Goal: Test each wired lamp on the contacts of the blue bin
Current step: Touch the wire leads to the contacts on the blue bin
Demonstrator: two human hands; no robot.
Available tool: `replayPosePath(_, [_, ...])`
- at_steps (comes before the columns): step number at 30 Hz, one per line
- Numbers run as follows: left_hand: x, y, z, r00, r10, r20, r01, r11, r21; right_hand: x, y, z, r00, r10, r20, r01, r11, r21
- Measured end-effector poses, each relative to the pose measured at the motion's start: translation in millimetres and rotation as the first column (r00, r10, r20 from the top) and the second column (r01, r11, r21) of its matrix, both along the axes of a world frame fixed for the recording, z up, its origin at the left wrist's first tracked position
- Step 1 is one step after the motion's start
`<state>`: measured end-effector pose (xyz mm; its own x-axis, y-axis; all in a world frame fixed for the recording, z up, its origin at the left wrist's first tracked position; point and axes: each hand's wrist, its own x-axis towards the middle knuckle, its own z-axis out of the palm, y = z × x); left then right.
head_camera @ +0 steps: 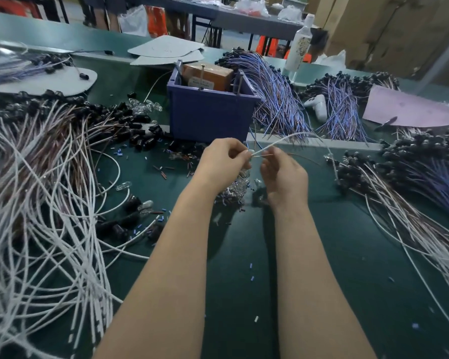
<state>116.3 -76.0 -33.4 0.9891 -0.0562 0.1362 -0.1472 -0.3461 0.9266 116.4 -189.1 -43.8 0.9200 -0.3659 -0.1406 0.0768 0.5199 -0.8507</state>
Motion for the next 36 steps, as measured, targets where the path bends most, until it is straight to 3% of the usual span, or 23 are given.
replayPosePath(5, [1, -4, -2, 0.999, 0.021, 0.05, -0.021, 1.0, 0.004, -3, 9, 4, 0.99, 0.134, 0.048, -0.135, 0.991, 0.013])
replayPosePath(11, [0, -1, 1, 0.971, 0.168, 0.169, -0.171, 0.985, 0.0, -5, 9, 1, 0.975, 0.223, -0.022, -0.22, 0.932, -0.289])
replayPosePath(17, [0, -3, 0, 0.986, 0.091, 0.141, -0.097, 0.995, 0.035, -8, 8, 0, 0.95, 0.299, 0.087, -0.272, 0.932, -0.242])
replayPosePath(21, [0, -1, -1, 0.997, 0.042, 0.061, -0.046, 0.997, 0.061, -6, 3, 2, 0.992, 0.063, 0.113, -0.033, 0.968, -0.25])
replayPosePath(25, [4, 7, -4, 0.995, 0.084, -0.059, -0.077, 0.991, 0.105, -4, -13, 5, 0.965, -0.254, 0.063, 0.256, 0.966, -0.026])
replayPosePath(28, [8, 15, -7, 0.977, 0.19, -0.097, -0.181, 0.978, 0.101, -3, -14, 4, 0.956, -0.288, 0.057, 0.287, 0.958, 0.022])
replayPosePath(32, [6, 12, -5, 0.973, 0.201, -0.113, -0.196, 0.979, 0.052, -2, -8, 2, 0.97, -0.238, 0.047, 0.239, 0.971, -0.016])
replayPosePath(36, [3, 12, -2, 0.949, 0.311, -0.049, -0.299, 0.938, 0.175, -3, -12, 3, 0.961, -0.272, 0.043, 0.272, 0.962, -0.003])
